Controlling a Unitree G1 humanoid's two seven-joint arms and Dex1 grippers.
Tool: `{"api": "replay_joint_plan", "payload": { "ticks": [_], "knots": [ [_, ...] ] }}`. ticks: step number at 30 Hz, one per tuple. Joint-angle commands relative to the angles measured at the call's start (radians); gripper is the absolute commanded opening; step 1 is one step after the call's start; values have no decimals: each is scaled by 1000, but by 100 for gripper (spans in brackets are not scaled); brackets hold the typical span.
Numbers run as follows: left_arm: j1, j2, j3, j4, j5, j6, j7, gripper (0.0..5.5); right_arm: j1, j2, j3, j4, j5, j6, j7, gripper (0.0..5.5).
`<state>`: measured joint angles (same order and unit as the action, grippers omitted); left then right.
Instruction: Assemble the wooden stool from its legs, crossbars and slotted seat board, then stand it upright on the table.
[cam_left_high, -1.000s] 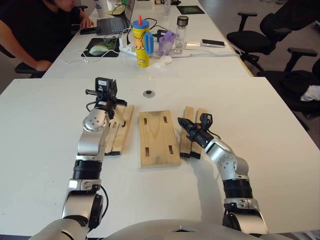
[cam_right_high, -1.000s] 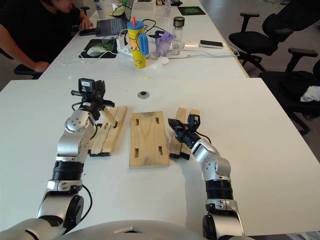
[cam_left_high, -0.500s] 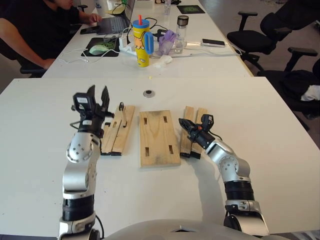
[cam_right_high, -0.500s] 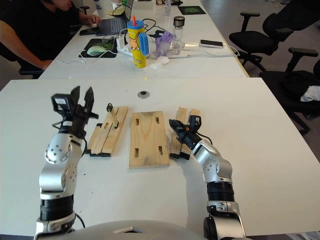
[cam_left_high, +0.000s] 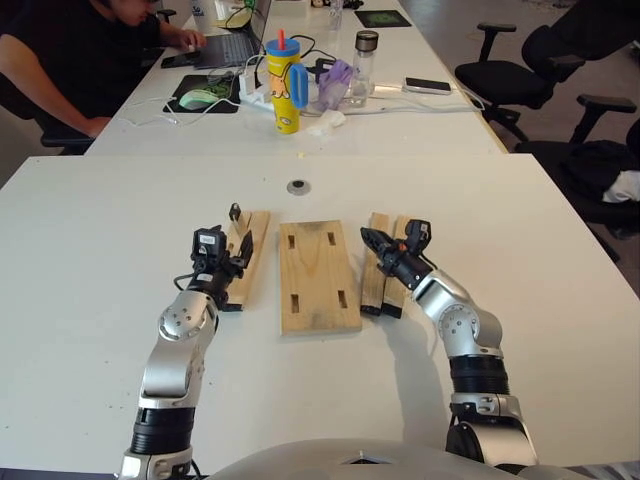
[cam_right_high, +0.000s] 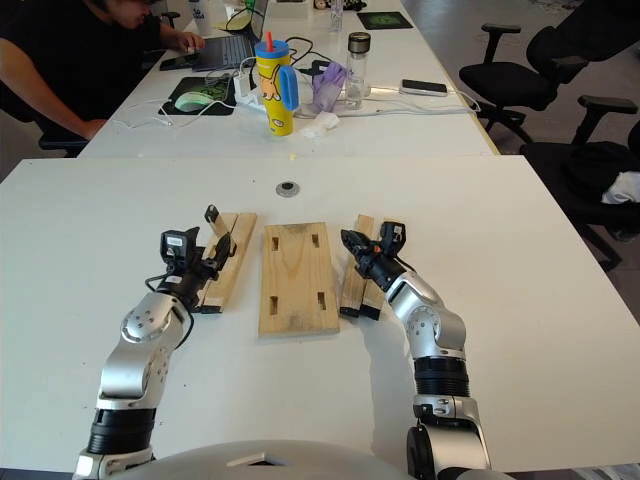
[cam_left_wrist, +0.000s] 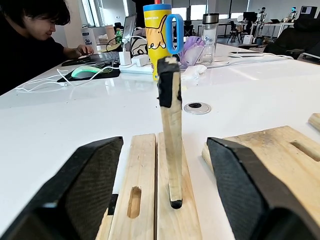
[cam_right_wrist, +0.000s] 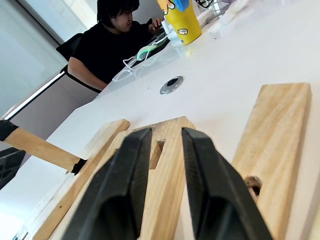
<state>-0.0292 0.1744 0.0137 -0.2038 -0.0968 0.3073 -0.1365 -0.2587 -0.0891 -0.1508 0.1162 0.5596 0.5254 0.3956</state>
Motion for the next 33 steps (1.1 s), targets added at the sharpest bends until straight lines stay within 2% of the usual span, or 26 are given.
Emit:
{"api": "replay_joint_plan", "payload": {
  "ticks": [1,4,18,22,26,29,33],
  "knots": [
    [-73,-17,-7,72,10,-18,4,316,-12,3,-10,-10,9,-4,4,53],
    [-90,-31,-6,80,11,-17,18,267,-23,1,-4,0,8,11,6,12],
    [-115,-32,-16,116,61,-37,33,41,-38,-6,4,48,-20,7,2,12],
    [-175,-44,5,131,44,-34,39,41,-45,-14,15,85,-85,-66,-21,12],
    [-295,-44,61,85,-45,23,12,41,-45,-32,11,67,-69,-84,45,12],
    [-409,-25,103,73,-178,130,-68,41,-62,-53,-56,73,44,-4,114,48],
    [-545,40,130,133,-357,252,-266,41,-94,-102,-161,72,247,150,217,111]
  ]
}}
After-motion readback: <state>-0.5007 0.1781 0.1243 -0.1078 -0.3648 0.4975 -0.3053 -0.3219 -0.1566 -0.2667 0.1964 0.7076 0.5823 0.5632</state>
